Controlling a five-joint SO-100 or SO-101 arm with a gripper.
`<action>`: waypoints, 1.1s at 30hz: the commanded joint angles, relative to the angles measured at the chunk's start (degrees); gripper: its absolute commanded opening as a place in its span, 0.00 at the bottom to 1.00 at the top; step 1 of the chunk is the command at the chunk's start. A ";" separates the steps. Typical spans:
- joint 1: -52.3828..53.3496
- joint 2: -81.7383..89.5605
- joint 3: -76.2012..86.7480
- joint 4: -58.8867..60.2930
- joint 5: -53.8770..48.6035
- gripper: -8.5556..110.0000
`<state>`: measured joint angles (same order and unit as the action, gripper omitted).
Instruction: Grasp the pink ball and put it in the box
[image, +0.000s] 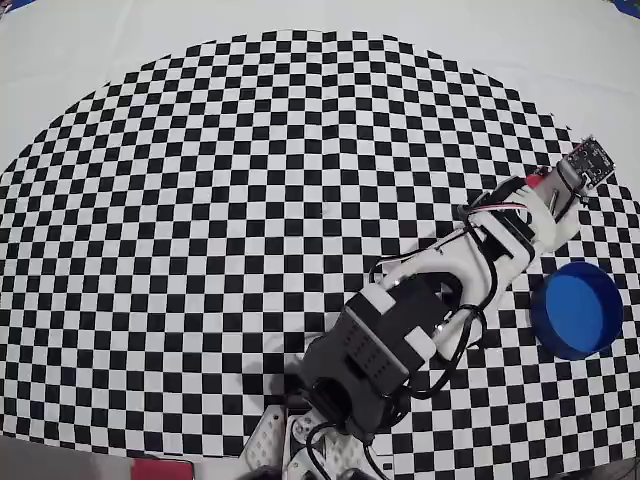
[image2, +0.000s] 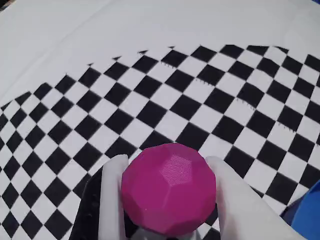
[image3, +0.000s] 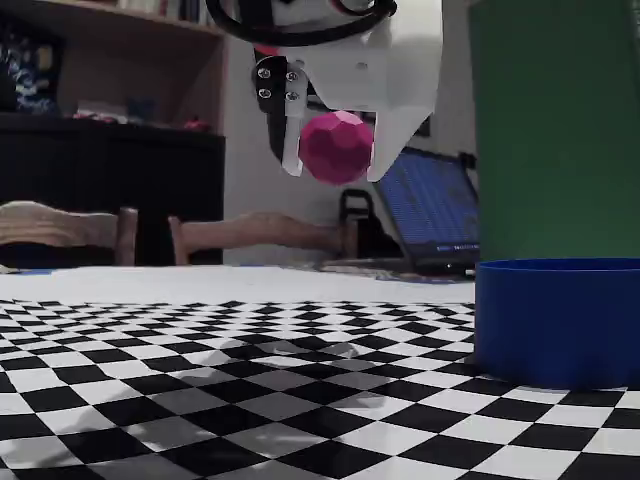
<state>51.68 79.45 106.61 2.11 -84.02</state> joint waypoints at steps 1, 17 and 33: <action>1.23 4.92 0.44 -0.35 -0.18 0.07; 5.71 10.72 7.91 -2.55 -0.26 0.07; 10.28 18.98 16.88 -4.31 -0.26 0.07</action>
<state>60.91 94.57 123.31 -1.14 -84.02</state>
